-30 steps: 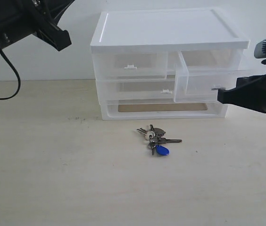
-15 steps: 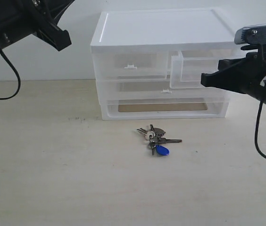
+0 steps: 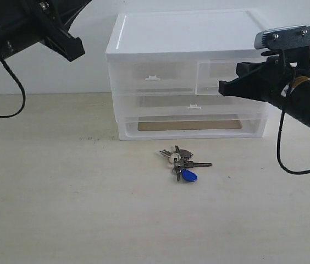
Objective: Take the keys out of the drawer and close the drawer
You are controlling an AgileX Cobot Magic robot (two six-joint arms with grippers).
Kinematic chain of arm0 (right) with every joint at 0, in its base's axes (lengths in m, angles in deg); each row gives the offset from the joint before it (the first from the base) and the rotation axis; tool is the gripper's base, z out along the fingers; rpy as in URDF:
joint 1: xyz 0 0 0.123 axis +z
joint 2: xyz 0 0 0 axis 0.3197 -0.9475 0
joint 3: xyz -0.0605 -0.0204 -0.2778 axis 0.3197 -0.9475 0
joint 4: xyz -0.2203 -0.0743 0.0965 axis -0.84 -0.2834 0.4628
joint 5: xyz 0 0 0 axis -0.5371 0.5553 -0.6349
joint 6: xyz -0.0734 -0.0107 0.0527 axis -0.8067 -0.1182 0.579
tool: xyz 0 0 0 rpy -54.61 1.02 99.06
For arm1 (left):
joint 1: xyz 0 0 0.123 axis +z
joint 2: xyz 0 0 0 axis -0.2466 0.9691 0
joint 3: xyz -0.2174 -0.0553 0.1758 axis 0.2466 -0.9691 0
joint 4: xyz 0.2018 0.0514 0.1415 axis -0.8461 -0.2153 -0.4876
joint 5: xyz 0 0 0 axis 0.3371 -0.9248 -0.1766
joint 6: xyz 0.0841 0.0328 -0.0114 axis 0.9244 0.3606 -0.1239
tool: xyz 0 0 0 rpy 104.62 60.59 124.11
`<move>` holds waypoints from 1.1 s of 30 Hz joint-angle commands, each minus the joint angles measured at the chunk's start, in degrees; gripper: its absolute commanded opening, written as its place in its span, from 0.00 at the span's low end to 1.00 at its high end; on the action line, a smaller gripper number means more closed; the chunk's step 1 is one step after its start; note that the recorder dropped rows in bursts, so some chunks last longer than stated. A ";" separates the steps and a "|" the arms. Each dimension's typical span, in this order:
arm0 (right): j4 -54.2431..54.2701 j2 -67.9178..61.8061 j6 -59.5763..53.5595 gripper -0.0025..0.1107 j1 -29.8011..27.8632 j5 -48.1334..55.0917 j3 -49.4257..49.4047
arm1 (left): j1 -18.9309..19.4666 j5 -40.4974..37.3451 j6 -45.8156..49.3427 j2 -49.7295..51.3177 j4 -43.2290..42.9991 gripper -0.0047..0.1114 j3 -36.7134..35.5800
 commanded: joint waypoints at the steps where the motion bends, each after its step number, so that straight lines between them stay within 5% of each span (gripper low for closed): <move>1: -0.61 -0.92 0.16 0.02 -0.30 -2.55 0.47 | 0.14 0.30 0.00 -0.04 0.87 0.08 0.20; 14: -0.58 -3.67 -2.15 0.02 -0.42 -8.28 1.21 | 0.14 0.30 0.00 -0.04 0.87 0.08 0.20; 26: -3.81 -3.66 0.29 0.02 -0.42 3.37 4.19 | 0.14 0.30 0.00 -0.04 0.75 0.08 0.20; 33: -6.19 5.45 2.15 0.02 -0.32 -0.17 -4.20 | 0.14 0.30 0.24 -0.04 0.87 0.08 0.20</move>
